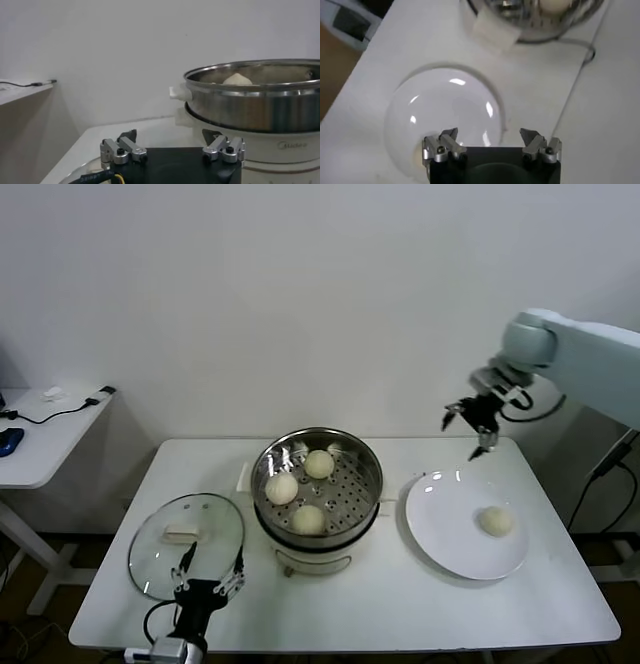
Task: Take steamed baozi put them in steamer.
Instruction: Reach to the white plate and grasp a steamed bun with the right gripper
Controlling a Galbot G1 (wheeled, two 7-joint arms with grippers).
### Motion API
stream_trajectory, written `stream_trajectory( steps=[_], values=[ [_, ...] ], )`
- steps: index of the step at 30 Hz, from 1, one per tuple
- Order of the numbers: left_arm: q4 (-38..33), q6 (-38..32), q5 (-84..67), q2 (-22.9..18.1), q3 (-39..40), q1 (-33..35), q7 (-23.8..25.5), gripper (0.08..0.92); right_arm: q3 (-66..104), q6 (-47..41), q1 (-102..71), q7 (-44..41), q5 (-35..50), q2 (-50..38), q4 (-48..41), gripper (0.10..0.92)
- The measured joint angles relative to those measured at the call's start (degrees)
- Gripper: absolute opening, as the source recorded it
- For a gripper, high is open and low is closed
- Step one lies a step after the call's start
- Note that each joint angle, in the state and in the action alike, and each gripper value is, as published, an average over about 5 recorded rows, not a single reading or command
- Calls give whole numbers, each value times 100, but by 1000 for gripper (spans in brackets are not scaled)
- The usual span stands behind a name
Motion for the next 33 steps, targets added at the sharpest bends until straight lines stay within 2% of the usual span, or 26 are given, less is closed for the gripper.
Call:
stream_trajectory(
  steps=[13,33],
  values=[
    [69,4,75,-84,-19,29,3,823,1100,-903,-1745,485,-557,-600,-458,823],
    [158,1,104,-95,-20,-12,8,823,2069,-1341,-3029,863,-939,-195,-1101,823]
  ],
)
